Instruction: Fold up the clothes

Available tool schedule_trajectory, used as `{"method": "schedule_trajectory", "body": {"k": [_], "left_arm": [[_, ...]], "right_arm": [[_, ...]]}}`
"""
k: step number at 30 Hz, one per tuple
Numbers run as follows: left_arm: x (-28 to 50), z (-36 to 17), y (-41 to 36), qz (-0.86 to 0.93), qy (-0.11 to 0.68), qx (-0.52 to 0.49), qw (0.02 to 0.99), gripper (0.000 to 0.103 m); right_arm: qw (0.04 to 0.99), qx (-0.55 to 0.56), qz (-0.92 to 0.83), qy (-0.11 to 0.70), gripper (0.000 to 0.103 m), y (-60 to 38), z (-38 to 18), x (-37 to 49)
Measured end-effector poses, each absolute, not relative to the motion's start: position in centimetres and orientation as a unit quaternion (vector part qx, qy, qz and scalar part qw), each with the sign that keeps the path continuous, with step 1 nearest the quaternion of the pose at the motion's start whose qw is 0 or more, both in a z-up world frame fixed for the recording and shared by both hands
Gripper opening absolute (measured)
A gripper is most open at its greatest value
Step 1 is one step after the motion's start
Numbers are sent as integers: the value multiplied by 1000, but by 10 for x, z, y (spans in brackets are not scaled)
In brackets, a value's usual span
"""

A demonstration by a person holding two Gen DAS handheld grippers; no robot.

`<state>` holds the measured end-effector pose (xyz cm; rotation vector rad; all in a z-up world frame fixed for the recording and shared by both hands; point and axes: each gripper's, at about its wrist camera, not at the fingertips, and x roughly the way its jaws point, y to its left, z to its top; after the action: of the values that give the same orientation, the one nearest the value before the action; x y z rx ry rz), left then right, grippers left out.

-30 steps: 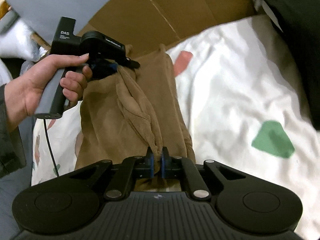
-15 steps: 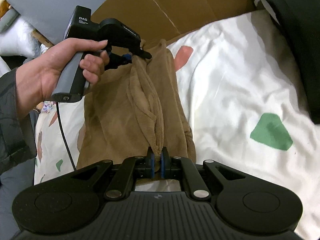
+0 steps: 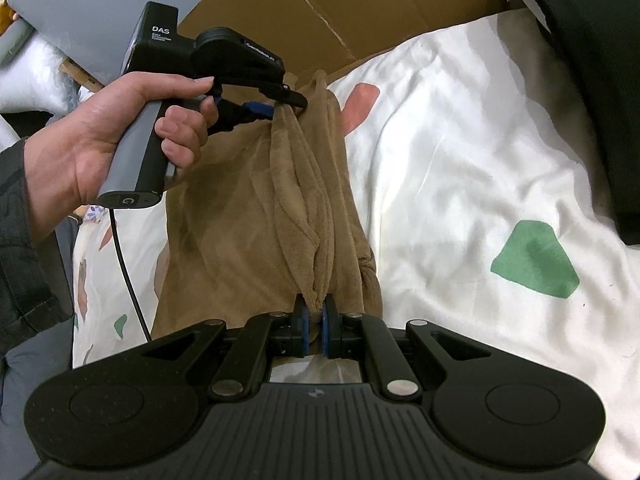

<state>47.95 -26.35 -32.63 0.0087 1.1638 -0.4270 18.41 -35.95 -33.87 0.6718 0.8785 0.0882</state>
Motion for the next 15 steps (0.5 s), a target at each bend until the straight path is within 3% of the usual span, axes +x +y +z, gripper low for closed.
{"method": "schedule_trajectory", "body": {"k": [11, 15], "left_arm": [[473, -322, -273, -221, 525, 12, 821, 9], [478, -336, -278, -226, 535, 19, 814, 15]], "right_arm": [[850, 314, 44, 420, 6, -360, -338, 184], [848, 312, 41, 427, 6, -362, -340, 185]]}}
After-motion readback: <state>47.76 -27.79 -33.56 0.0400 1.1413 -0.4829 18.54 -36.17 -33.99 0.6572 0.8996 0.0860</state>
